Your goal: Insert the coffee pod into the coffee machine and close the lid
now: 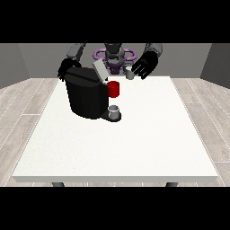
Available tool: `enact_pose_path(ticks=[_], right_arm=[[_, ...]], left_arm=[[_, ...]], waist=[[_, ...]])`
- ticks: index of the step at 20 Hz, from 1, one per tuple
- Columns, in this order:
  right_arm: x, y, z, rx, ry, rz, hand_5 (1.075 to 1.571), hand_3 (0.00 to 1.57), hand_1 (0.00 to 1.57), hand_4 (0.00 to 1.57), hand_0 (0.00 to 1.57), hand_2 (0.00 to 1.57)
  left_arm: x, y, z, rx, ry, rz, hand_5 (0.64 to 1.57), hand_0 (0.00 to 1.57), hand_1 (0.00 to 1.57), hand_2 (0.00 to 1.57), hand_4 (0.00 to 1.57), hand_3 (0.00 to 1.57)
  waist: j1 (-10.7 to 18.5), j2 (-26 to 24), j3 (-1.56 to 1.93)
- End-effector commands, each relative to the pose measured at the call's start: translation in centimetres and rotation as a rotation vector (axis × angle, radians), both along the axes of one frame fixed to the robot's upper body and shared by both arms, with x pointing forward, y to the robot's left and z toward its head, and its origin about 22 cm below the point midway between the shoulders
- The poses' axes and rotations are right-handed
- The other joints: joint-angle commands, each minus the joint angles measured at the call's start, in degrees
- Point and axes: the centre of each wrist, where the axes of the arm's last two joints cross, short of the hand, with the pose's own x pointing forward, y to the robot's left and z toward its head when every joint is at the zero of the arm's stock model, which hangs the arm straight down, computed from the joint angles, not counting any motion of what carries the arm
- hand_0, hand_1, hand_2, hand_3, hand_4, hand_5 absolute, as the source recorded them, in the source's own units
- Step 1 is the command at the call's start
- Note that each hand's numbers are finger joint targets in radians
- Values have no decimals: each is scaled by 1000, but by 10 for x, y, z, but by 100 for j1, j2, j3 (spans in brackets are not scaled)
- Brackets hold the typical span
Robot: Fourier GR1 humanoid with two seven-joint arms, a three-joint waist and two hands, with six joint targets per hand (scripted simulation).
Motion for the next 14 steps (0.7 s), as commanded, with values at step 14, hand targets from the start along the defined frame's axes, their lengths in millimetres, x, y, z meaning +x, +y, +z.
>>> enact_pose_path(ticks=[14], right_arm=[[9, 16, 35, -23, -119, -2, 1571, 0, 0, 480, 0, 0]], left_arm=[[10, -5, 58, 2, -109, 11, 1571, 1306, 1306, 1328, 487, 1245]], waist=[[-441, 668, -1]])
